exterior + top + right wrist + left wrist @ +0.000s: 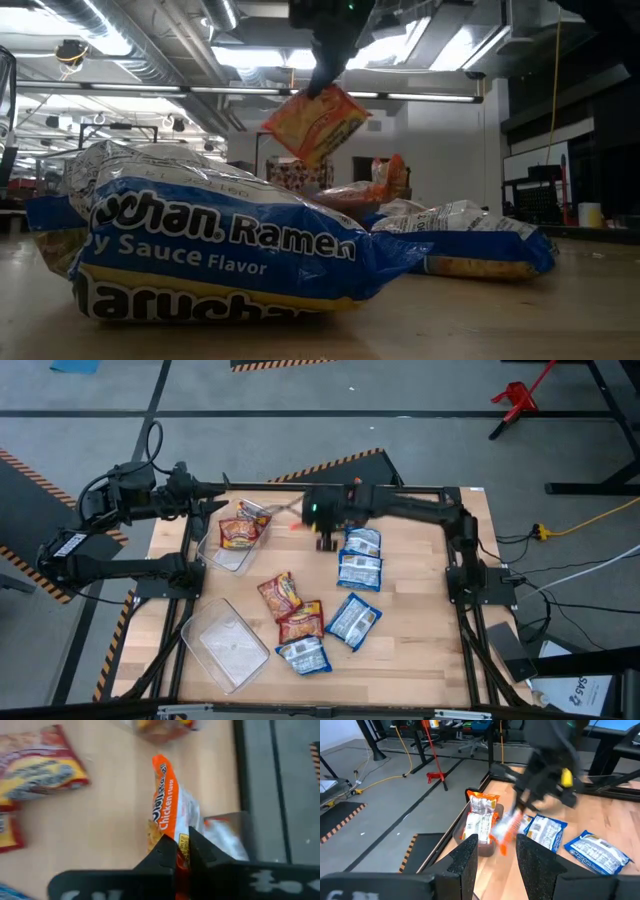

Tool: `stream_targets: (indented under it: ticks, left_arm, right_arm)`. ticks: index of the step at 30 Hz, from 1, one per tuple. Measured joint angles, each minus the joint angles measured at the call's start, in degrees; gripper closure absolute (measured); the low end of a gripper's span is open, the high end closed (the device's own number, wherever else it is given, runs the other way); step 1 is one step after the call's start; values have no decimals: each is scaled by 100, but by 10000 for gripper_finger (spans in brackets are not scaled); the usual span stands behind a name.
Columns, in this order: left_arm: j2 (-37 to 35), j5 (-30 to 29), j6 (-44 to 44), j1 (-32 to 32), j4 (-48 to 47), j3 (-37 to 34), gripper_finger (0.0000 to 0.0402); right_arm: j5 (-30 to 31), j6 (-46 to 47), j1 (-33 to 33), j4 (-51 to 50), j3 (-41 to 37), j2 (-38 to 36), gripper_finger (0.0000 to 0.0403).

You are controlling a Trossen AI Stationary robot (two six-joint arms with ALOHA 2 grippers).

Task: Sort Maruchan noodles
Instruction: Put the orange noodle pack into the black bin

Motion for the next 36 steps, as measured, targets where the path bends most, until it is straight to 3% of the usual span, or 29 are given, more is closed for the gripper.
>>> stream_targets:
  ticks: [10, 18, 23, 36]
  left_arm:
    - [2, -1148, -8, 2, 7, 0, 275]
    - [2, -2124, -231, 0, 7, 0, 275]
    - [2, -2540, -490, 2, 7, 0, 275]
    - [2, -2964, -644, 1, 7, 0, 275]
  right_arm:
    - [-274, -1899, -1280, -42, 122, 0, 402]
    - [-1180, -2752, -1974, 167, -86, -2, 403]
    - [-1857, -2873, -2203, 639, -425, -2, 403]
    - [-2114, -3110, -2366, 1637, -1202, -2, 403]
